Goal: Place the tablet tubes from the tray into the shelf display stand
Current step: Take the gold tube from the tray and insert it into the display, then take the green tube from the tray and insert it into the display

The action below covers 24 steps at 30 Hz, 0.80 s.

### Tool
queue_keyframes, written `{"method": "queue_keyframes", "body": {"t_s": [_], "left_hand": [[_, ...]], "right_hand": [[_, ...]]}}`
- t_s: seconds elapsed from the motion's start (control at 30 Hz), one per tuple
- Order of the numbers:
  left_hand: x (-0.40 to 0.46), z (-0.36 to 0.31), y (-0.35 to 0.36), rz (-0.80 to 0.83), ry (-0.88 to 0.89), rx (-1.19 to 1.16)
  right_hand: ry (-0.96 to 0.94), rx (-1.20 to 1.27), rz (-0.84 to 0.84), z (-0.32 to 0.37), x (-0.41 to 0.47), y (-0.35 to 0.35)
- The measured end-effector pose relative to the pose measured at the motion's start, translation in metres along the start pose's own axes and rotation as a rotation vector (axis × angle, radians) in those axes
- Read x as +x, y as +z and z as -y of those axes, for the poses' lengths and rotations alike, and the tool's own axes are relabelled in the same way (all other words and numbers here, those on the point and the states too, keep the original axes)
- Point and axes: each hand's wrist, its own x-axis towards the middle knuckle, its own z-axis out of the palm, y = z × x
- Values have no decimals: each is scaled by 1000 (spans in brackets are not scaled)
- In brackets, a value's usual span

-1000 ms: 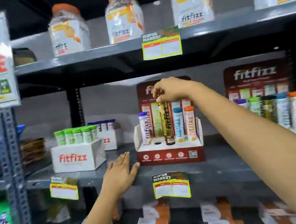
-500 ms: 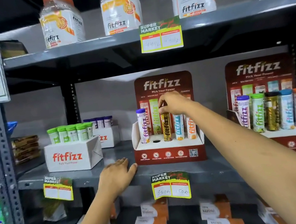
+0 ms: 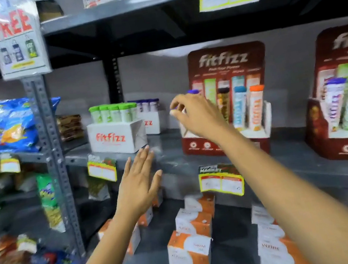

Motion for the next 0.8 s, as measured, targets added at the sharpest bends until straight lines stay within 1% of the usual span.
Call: {"method": "queue_keyframes", "body": {"t_s": [0.1, 0.13, 0.2, 0.33, 0.47, 0.6, 0.67, 0.8], "left_hand": [[-67, 30, -14, -16, -83, 76], [-93, 42, -19, -1, -132, 105], [-139, 57, -29, 39, -214, 130], [-275, 81, -59, 118, -454, 241], [-391, 78, -94, 158, -702, 313], [-489, 61, -122, 193, -913, 409], [-526, 48, -127, 217, -992, 425], [-574, 25, -125, 252, -1076, 438]], "right_hand": [[-75, 154, 119, 45, -42, 59], [-98, 201, 170, 61, -59, 82], [-88, 264, 271, 80, -93, 121], [-137, 393, 564, 143, -186, 201], [-199, 395, 848, 192, -278, 250], [-195, 391, 1111, 232, -364, 285], [-202, 394, 1244, 248, -404, 297], [-279, 345, 1444, 274, -471, 317]]}}
